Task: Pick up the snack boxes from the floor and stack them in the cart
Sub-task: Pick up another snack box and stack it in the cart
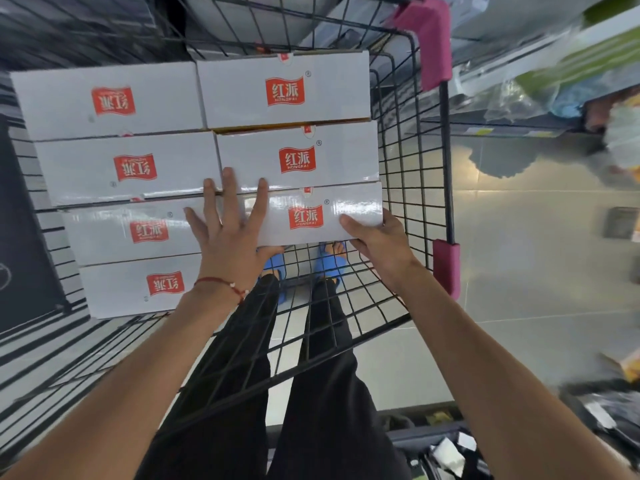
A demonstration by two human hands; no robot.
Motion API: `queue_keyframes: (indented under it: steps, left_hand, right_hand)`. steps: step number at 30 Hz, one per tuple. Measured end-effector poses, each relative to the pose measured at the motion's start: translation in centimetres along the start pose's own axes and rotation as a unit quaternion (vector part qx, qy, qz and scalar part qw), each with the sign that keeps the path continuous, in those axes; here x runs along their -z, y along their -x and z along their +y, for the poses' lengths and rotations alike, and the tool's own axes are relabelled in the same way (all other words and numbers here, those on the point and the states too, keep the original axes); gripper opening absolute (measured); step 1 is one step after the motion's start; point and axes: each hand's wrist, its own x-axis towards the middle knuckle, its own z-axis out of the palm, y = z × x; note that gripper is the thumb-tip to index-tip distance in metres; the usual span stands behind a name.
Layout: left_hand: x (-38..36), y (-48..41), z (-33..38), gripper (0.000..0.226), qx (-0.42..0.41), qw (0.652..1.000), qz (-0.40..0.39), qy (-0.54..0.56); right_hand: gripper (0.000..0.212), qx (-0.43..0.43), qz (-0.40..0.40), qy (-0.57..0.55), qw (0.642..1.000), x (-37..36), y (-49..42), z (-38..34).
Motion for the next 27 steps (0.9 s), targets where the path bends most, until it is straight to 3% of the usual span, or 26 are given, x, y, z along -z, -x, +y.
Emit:
queue_keyframes:
  steps: [9, 15, 22, 27]
  left_hand:
    - [1.4, 0.7, 0.6, 0.113, 0.014, 0.999, -0.048, -0.012]
    - [5.0, 2.2, 2.7, 0.086, 0.011, 0.996, -0.083, 0.012]
    - [8.9, 7.7, 9.0, 0.066, -0.061, 0.989, -0.079, 0.106]
    - [9.1, 13.3, 15.2, 0.058, -0.134, 0.98, -0.051, 0.137]
  right_hand:
    - [0.045, 0.026, 0.0, 0.035, 0.999, -0.1, 1.5, 0.5]
    - [0.053, 0.096, 0.042, 0.055, 0.993, 0.8, 6.5, 0.4]
    - [0.024, 0.205, 0.093, -0.045, 0.973, 4.7, 13.3, 2.3]
    - [0.017, 0.256, 0.125, -0.109, 0.952, 10.3, 19.2, 5.4]
